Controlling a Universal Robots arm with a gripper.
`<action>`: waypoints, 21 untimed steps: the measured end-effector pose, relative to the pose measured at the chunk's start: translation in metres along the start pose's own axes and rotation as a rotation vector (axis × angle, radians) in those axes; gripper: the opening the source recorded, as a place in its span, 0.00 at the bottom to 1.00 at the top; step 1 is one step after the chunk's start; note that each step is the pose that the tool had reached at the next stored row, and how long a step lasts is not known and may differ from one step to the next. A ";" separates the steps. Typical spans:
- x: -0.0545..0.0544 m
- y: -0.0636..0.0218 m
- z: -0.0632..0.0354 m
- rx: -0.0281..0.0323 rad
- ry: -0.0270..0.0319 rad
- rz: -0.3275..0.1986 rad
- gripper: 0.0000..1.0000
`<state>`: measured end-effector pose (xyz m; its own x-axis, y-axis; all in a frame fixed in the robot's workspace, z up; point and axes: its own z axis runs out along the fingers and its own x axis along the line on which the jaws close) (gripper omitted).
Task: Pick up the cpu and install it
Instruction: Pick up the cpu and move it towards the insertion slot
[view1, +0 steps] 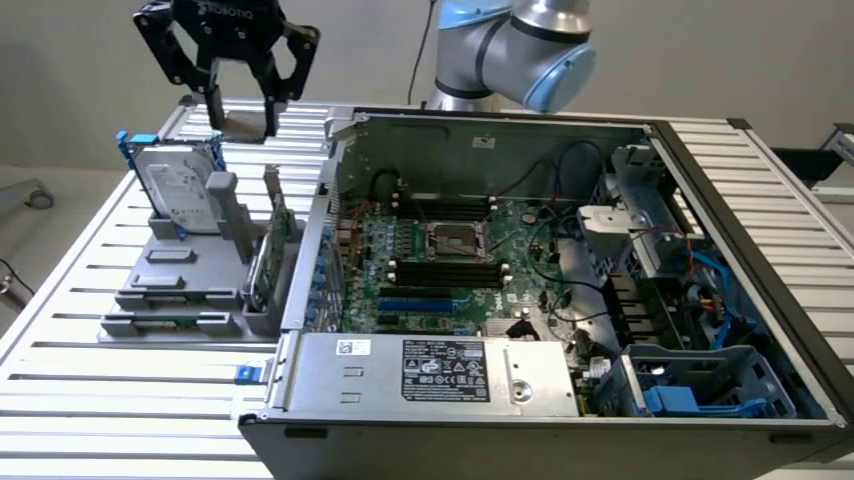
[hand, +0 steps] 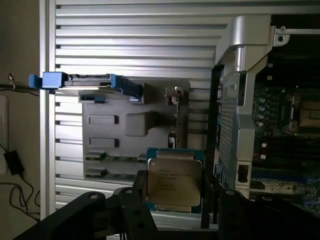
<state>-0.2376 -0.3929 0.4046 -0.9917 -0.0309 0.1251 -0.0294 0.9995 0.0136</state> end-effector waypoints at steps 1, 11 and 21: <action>-0.004 -0.0002 -0.0010 -0.0001 0.0029 0.000 0.54; -0.049 -0.0020 -0.0098 -0.0009 0.0301 0.000 0.54; -0.094 -0.0037 -0.0161 -0.0018 0.0481 0.000 0.54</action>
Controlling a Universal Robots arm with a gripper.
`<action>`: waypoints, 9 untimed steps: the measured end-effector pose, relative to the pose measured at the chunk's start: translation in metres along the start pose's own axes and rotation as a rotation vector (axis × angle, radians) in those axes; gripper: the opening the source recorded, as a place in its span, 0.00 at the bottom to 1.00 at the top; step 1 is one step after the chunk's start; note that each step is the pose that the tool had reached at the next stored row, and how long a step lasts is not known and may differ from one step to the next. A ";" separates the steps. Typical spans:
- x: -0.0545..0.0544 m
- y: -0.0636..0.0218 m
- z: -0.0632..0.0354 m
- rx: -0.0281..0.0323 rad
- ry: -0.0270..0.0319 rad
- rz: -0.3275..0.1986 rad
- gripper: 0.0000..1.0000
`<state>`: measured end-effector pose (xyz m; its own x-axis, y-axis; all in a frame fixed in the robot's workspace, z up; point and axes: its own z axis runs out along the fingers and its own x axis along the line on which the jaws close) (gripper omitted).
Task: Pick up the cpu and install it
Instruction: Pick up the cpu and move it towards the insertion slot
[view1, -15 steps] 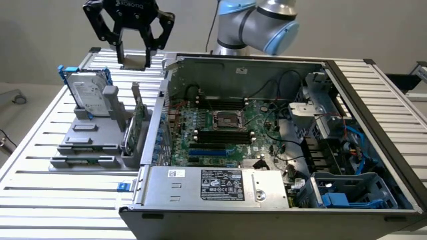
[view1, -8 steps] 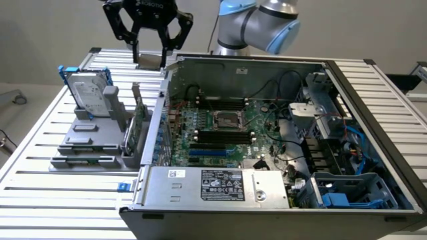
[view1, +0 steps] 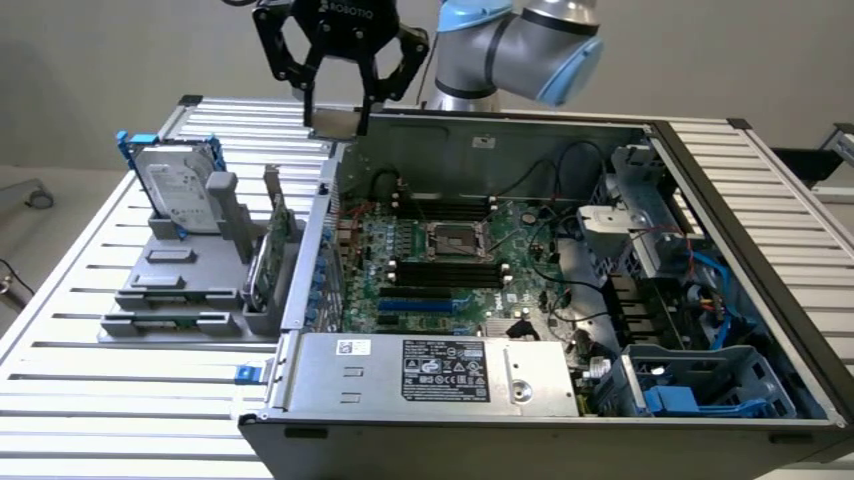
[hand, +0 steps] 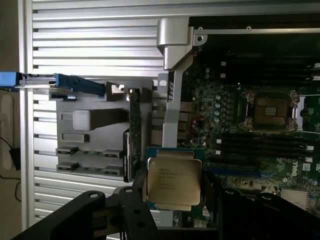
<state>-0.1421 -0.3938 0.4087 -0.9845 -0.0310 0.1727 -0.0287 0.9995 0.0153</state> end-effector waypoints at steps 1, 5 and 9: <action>-0.004 -0.0001 -0.0008 -0.0001 0.0004 0.000 0.54; -0.023 -0.0007 -0.0040 -0.0010 0.0005 0.000 0.54; -0.040 -0.0012 -0.0059 -0.0010 0.0005 0.000 0.54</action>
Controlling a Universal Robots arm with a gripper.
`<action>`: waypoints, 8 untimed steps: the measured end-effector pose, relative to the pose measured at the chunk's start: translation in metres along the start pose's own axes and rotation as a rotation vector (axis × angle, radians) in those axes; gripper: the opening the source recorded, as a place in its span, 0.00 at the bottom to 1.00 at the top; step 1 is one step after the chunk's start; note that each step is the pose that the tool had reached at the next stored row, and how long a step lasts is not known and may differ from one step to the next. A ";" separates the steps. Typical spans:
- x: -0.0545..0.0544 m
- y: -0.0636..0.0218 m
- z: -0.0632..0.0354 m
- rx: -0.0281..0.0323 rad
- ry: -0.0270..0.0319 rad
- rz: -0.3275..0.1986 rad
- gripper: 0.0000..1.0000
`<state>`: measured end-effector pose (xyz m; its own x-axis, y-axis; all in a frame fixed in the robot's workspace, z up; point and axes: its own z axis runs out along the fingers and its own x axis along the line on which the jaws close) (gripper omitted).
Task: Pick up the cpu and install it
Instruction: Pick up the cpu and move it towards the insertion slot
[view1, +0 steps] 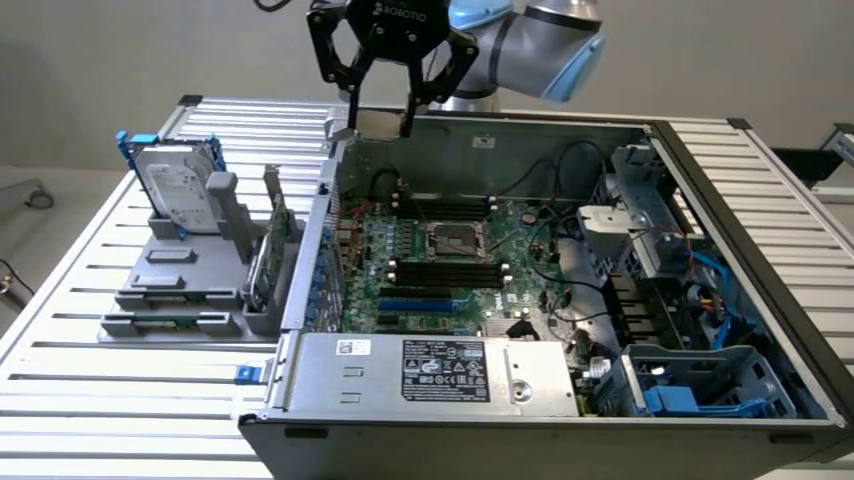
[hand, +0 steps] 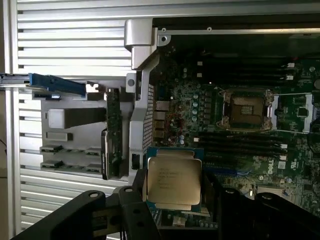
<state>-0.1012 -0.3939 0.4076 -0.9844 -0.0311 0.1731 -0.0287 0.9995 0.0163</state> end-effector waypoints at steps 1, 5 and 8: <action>-0.005 -0.0001 0.0000 0.0000 0.0000 0.000 0.54; -0.024 -0.0001 0.0025 -0.0001 0.0000 0.000 0.54; -0.038 0.0013 0.0055 0.0000 0.0000 0.000 0.54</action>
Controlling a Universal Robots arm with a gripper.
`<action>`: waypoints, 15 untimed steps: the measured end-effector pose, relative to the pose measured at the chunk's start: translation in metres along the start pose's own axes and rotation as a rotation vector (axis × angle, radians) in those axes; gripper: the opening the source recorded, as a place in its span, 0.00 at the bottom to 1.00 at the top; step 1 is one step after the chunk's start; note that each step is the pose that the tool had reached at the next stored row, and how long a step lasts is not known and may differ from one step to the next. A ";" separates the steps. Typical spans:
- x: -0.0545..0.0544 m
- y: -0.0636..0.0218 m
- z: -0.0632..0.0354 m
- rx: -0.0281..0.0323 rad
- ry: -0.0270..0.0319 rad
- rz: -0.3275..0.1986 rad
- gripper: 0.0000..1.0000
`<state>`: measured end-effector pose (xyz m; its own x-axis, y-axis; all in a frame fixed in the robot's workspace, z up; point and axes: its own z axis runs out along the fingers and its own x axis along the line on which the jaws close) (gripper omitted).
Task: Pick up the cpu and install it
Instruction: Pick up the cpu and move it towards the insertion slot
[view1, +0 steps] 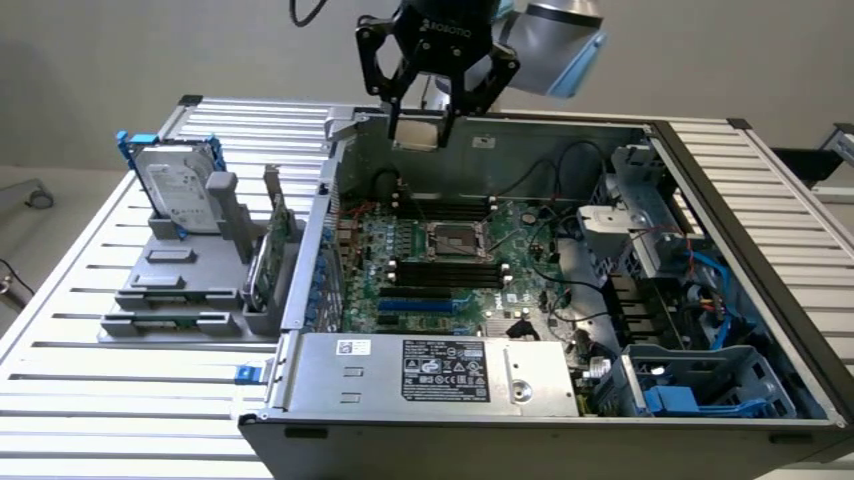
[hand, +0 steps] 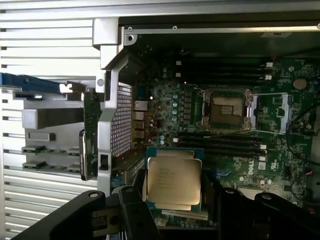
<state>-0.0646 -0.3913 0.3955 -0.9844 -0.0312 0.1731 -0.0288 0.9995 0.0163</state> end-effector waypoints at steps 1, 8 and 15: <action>-0.005 0.0008 0.0010 0.0000 0.0000 0.000 0.54; -0.039 0.0057 0.0081 0.0001 0.0000 0.000 0.54; -0.065 0.0135 0.0152 0.0000 -0.0009 0.000 0.54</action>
<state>-0.0039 -0.3756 0.3696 -0.9846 -0.0310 0.1723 -0.0286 0.9995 0.0163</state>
